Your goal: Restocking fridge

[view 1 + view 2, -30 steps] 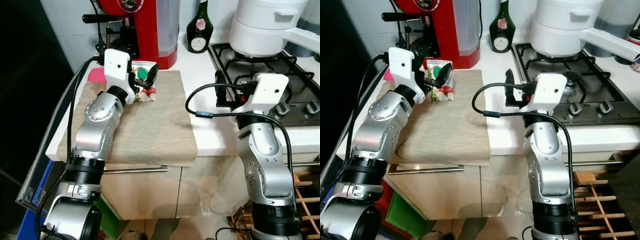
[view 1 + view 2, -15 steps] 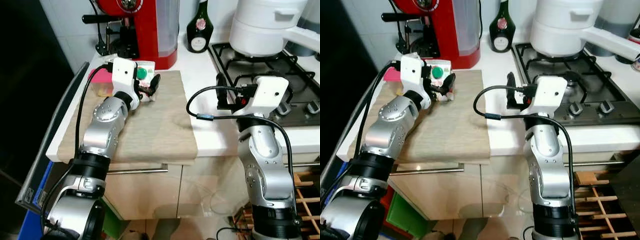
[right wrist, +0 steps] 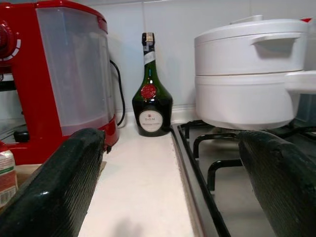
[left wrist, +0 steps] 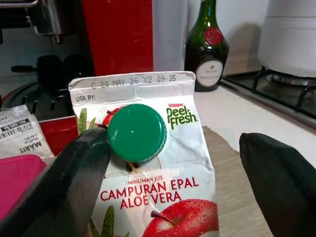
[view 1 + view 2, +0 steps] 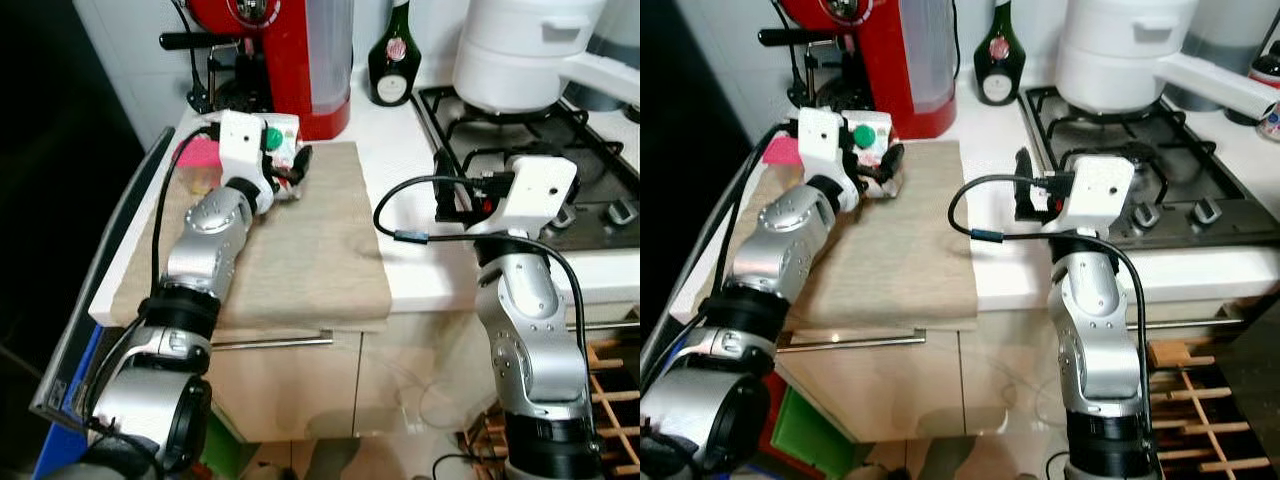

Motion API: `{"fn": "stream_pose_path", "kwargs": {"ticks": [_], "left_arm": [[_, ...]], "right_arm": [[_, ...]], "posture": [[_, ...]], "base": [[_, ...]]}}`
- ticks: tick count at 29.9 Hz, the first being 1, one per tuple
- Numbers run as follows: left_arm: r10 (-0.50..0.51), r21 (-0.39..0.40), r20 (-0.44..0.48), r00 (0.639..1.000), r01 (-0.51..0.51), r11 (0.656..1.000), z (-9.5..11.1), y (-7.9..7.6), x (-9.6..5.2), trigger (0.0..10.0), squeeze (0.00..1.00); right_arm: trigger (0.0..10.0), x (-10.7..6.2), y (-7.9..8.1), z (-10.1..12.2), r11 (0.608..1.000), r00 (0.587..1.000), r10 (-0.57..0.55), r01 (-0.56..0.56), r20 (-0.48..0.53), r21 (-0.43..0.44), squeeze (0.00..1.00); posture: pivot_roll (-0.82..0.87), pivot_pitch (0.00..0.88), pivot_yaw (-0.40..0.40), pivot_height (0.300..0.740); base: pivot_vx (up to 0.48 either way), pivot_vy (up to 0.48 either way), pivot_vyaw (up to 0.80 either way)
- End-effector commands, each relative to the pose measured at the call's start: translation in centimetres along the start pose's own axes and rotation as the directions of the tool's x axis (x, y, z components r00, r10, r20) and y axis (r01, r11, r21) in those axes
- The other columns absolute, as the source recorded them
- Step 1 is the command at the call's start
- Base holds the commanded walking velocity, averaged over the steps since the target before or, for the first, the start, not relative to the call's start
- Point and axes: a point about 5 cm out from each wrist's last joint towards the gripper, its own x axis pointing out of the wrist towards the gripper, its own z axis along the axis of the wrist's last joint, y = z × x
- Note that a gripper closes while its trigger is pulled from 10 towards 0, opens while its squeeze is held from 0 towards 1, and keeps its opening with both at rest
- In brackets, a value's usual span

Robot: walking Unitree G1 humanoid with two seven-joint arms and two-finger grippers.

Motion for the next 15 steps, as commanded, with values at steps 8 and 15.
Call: {"fn": "stream_pose_path", "kwargs": {"ticks": [8, 15], "left_arm": [[0.01, -0.061, -0.031, 0.999, -0.012, 0.998, -0.4, 1.4, 0.0, 0.0, 0.0], [0.0, -0.075, -0.058, 0.998, -0.004, 0.997, -1.2, 1.5, 0.0, 0.0, 0.0]], "right_arm": [[10.0, -0.4, 0.5, 0.3, 1.0, 1.0, 0.009, -0.009, 0.004, 0.002, 0.0], [10.0, -0.5, 0.5, 0.1, 1.0, 1.0, 0.007, -0.007, -0.002, 0.0, 0.0]], "posture": [[-0.1, 0.0, 0.126, 0.74], [-0.1, 0.0, 0.133, 0.74]], "base": [[0.0, 0.0, 0.0], [0.0, 0.0, 0.0]]}}
